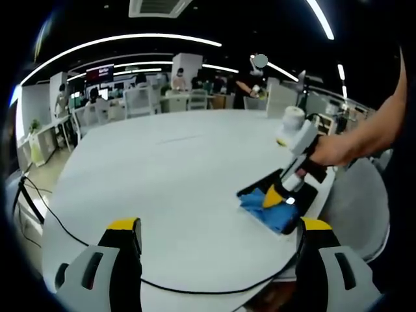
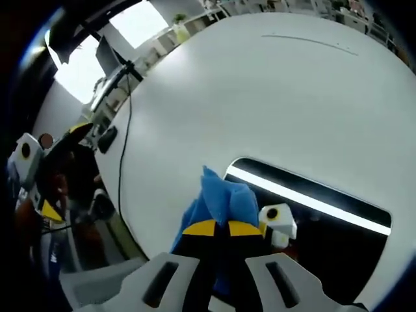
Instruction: Wipe the mirror surface with the cleaning cloth until all visible marks leave the cleaned area.
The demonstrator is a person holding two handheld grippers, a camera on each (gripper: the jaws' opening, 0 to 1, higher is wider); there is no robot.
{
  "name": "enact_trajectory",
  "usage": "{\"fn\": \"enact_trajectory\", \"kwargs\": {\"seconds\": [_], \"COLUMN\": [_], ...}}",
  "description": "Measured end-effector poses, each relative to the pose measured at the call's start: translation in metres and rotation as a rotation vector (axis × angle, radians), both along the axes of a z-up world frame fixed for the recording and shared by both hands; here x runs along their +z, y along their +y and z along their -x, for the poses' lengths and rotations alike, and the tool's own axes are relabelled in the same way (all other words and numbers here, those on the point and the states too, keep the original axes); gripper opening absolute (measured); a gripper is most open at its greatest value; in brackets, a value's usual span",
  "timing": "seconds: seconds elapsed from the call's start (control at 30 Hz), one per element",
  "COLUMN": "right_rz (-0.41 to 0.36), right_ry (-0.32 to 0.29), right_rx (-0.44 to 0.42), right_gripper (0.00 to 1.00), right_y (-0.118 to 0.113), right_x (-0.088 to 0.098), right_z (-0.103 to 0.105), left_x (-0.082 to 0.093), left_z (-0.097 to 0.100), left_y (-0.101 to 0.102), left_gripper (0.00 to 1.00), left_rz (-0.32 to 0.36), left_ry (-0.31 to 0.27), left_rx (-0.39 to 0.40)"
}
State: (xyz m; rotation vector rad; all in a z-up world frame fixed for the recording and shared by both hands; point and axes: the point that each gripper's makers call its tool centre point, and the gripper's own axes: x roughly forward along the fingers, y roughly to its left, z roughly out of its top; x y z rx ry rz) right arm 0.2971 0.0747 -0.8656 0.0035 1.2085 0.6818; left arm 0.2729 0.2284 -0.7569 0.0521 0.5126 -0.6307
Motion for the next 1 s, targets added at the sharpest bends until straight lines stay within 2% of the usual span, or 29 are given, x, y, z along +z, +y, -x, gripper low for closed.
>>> {"fn": "enact_trajectory", "kwargs": {"seconds": [0.33, 0.8, 1.0], "right_rz": [0.000, 0.022, 0.024], "right_ry": [-0.014, -0.012, -0.007], "right_rx": [0.022, -0.036, -0.052], "right_gripper": [0.00, 0.00, 0.00], "right_y": [-0.008, -0.082, -0.103], "right_x": [0.000, -0.001, -0.002], "right_z": [0.001, -0.003, -0.004], "left_x": [0.001, 0.001, 0.000], "left_z": [0.001, 0.001, 0.001], "left_y": [-0.001, -0.001, -0.005], "left_gripper": [1.00, 1.00, 1.00], "left_rz": [-0.005, -0.007, -0.003], "left_ry": [0.001, -0.001, -0.002], "left_rx": [-0.008, -0.013, -0.014]}}
